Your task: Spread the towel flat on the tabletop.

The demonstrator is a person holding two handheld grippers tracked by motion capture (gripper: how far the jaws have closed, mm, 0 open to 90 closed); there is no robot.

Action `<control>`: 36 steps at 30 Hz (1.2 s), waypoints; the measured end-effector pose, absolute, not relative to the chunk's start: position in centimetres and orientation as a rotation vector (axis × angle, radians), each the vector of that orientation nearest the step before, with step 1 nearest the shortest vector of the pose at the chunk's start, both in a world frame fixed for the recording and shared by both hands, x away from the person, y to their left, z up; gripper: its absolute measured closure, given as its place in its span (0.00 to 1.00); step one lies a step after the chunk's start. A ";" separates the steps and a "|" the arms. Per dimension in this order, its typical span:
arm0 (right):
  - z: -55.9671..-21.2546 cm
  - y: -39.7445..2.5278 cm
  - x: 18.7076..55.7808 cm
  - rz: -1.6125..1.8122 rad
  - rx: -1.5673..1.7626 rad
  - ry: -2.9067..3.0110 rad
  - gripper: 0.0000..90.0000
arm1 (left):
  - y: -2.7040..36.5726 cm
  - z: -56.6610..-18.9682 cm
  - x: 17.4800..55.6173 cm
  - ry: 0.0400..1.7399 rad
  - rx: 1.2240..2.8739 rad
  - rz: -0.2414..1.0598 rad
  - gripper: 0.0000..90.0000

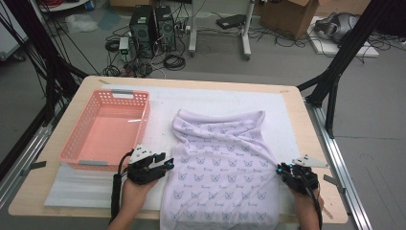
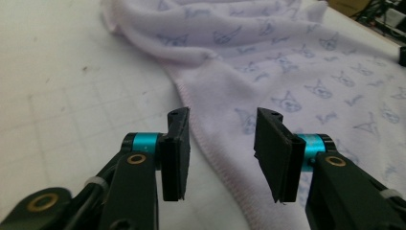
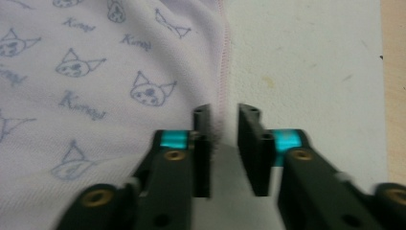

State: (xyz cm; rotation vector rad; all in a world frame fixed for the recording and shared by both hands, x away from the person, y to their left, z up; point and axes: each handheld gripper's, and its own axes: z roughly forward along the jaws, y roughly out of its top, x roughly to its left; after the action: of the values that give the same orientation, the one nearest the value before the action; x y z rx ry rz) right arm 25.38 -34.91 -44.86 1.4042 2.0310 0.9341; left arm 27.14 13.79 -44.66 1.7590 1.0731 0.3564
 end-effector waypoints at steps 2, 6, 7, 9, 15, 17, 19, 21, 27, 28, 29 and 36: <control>-44.8 -34.9 25.0 0.951 1.386 2.041 0.74 | 13.9 -44.8 27.2 1.086 1.780 0.351 0.70; -44.6 -34.9 24.4 1.006 1.362 2.056 0.70 | 13.1 -45.2 27.6 1.089 1.848 0.287 0.65; -44.6 -34.9 24.3 1.022 1.355 2.065 0.69 | 12.8 -45.3 27.7 1.087 1.868 0.273 0.63; -44.6 -34.8 24.2 1.032 1.340 2.083 0.66 | 12.2 -45.3 27.8 1.073 1.906 0.259 0.60; -44.9 -35.0 23.9 1.043 1.337 2.145 0.63 | 11.3 -45.2 27.1 0.974 1.998 0.305 0.91; -45.0 -35.2 23.8 1.048 1.345 2.163 0.63 | 11.4 -45.2 26.8 0.977 1.999 0.313 0.96; -45.0 -35.3 23.7 1.060 1.348 2.161 0.66 | 12.1 -45.2 26.5 1.004 1.985 0.316 0.97; -45.0 -35.4 23.7 1.064 1.351 2.165 0.75 | 13.2 -45.2 26.2 1.033 1.968 0.331 0.97; -45.0 -34.3 23.9 1.116 1.301 2.245 0.97 | 14.7 -45.0 25.6 1.072 1.926 0.362 0.97; -44.9 -33.9 24.0 1.095 1.262 2.252 0.97 | 14.7 -45.0 25.6 1.072 1.923 0.369 0.97; -44.8 -33.7 24.0 1.077 1.253 2.246 0.98 | 14.7 -45.1 25.6 1.073 1.917 0.380 0.97; -44.8 -34.6 24.1 1.003 1.347 2.129 0.96 | 14.6 -45.0 25.4 1.071 1.867 0.353 0.69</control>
State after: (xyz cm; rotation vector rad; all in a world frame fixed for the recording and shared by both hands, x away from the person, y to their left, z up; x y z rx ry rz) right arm 24.10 -34.56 -44.80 1.3471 2.1288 1.0032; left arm 25.45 14.65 -45.05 1.8673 1.0714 0.3535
